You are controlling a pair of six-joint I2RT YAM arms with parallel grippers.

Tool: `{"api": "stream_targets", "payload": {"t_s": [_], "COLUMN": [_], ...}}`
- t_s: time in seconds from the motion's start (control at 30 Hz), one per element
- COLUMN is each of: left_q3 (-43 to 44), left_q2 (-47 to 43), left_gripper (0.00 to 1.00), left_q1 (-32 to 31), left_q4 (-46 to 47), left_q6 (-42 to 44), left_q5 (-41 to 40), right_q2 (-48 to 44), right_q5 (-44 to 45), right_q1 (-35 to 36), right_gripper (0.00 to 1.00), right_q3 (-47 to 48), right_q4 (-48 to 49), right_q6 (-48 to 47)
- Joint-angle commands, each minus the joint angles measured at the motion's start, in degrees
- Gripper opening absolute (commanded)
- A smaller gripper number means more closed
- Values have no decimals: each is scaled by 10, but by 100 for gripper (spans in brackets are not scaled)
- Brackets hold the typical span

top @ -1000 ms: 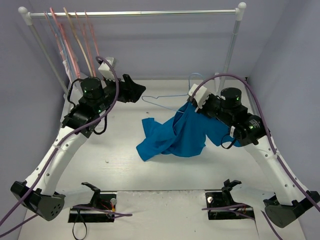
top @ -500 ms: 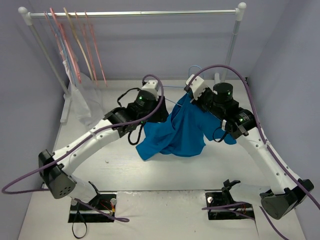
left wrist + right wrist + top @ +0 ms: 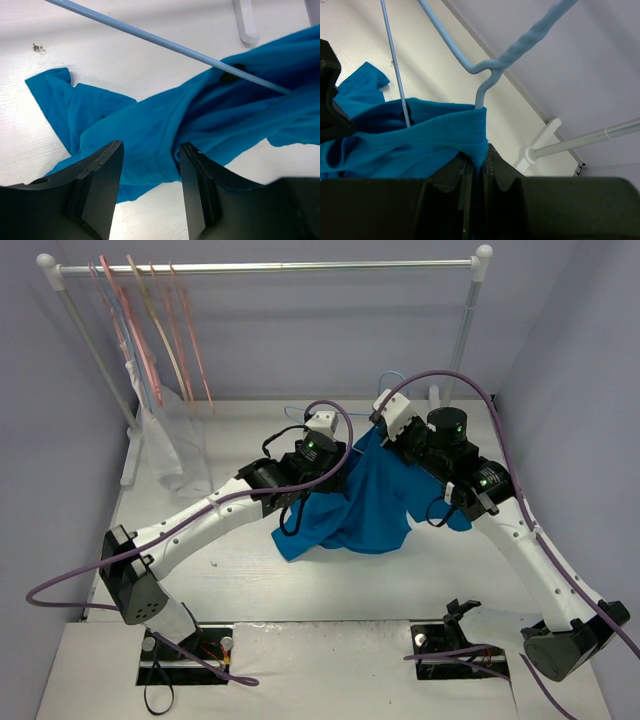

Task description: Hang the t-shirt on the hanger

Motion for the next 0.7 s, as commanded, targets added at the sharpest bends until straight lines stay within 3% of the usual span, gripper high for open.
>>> {"api": "stream_targets", "payload": {"t_s": [0.0, 0.37, 0.63, 0.67], "left_q3": [29, 7, -13, -16], "left_q2": [1, 15, 11, 11], "left_gripper": [47, 36, 36, 31], "left_q1": [-3, -3, -3, -3], "left_q4": [19, 13, -4, -4], "left_q6": [-10, -16, -19, -21], "left_q5": [-25, -39, -56, -53], "right_q2": [-26, -26, -26, -26], "right_q5": [12, 18, 22, 22], "right_q1": [3, 3, 3, 3], "right_gripper": [0, 0, 0, 0], "right_q3": [4, 1, -1, -1], "right_q4": [53, 52, 52, 52], "right_q6": [8, 5, 2, 2]}}
